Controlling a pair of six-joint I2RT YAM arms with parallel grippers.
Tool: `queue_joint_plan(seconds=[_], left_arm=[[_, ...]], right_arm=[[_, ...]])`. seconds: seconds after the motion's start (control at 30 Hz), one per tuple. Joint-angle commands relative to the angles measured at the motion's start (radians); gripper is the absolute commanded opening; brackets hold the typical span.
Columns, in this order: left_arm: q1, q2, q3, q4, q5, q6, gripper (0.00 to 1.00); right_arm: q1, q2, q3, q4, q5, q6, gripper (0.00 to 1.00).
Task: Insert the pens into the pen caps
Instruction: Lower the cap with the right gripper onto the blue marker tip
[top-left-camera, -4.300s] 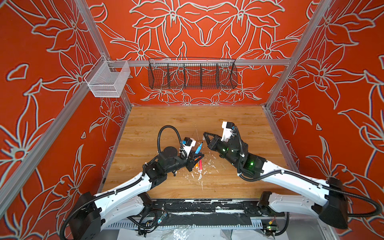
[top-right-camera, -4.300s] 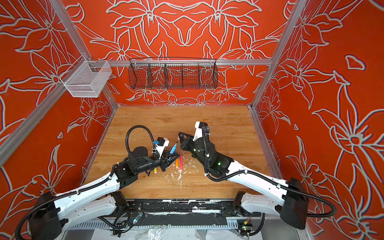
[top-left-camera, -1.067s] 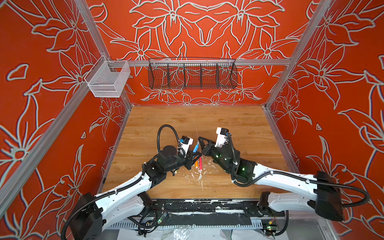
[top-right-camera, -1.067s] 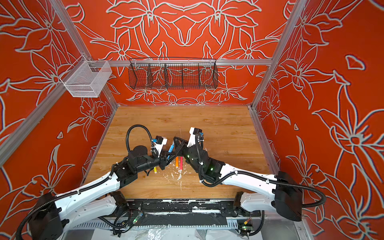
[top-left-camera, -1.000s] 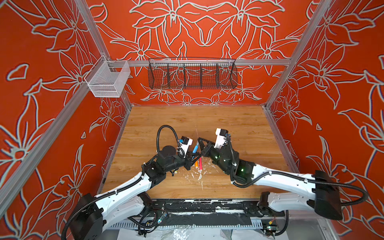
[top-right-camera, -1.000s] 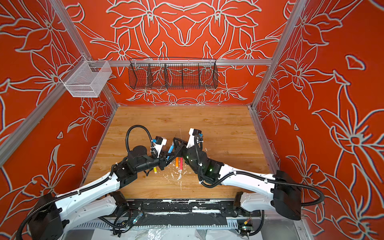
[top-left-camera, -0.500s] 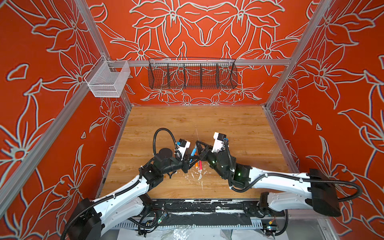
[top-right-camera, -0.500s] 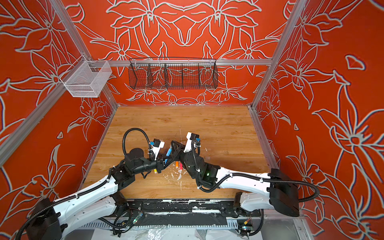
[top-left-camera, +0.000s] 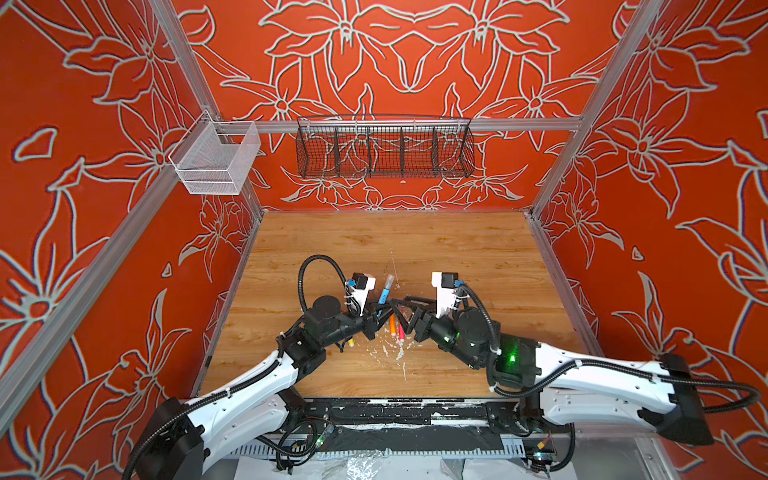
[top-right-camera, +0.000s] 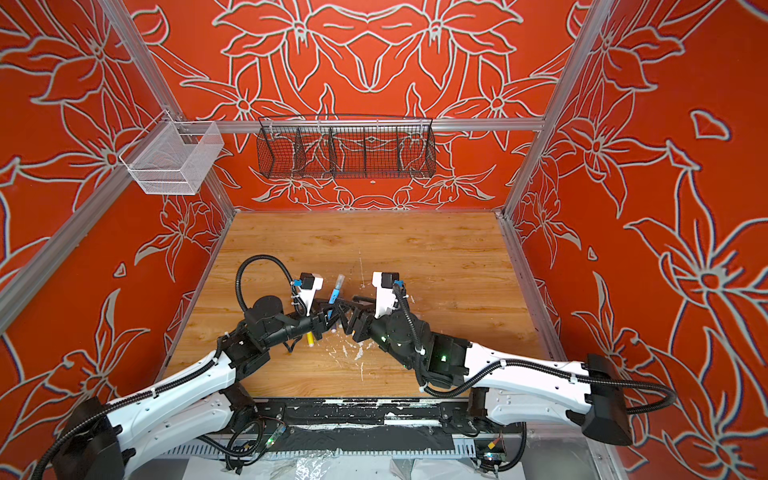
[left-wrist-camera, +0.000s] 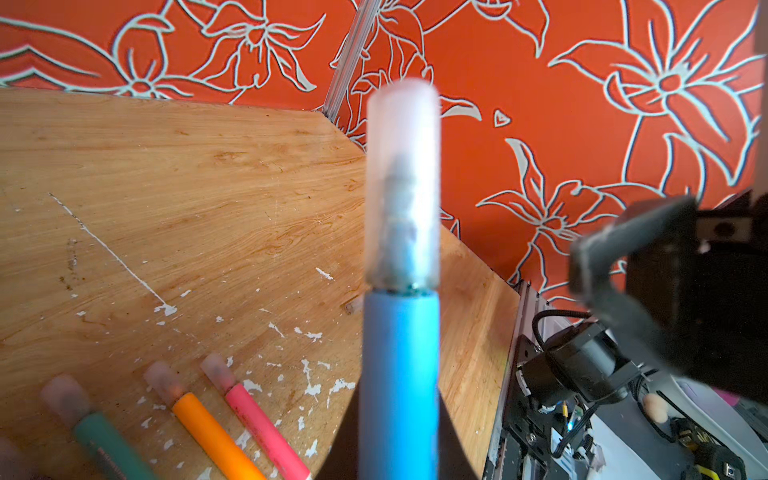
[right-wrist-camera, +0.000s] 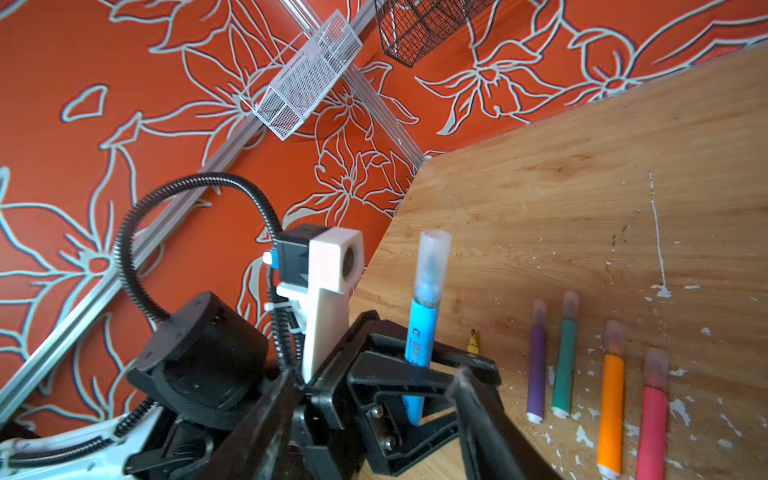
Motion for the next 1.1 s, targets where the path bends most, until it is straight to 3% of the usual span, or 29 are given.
queue_joint_plan(seconds=[0.0,0.2,0.37,0.5,0.73,0.97,1.07], left_arm=[[0.002,0.010,0.012,0.052,0.027,0.023,0.00],[0.000,0.011,0.010,0.054,0.031,0.026,0.00],[0.000,0.009,0.013,0.048,0.037,0.027,0.00],[0.000,0.002,0.011,0.048,0.031,0.029,0.00],[0.000,0.006,0.014,0.047,0.039,0.030,0.00],[0.000,0.006,0.011,0.049,0.026,0.031,0.00],[0.000,0.009,0.014,0.040,0.006,0.032,0.00]], right_arm=[[-0.065,0.026,0.086,-0.113,-0.100,-0.010,0.63],[-0.155,0.132,0.182,-0.144,-0.218,0.019,0.60],[-0.184,0.209,0.226,-0.143,-0.229,0.023,0.59],[-0.202,0.263,0.284,-0.175,-0.250,0.013,0.52],[-0.215,0.309,0.342,-0.219,-0.234,-0.010,0.36],[-0.215,0.335,0.338,-0.210,-0.259,0.003,0.00],[-0.208,0.353,0.299,-0.164,-0.300,0.049,0.00]])
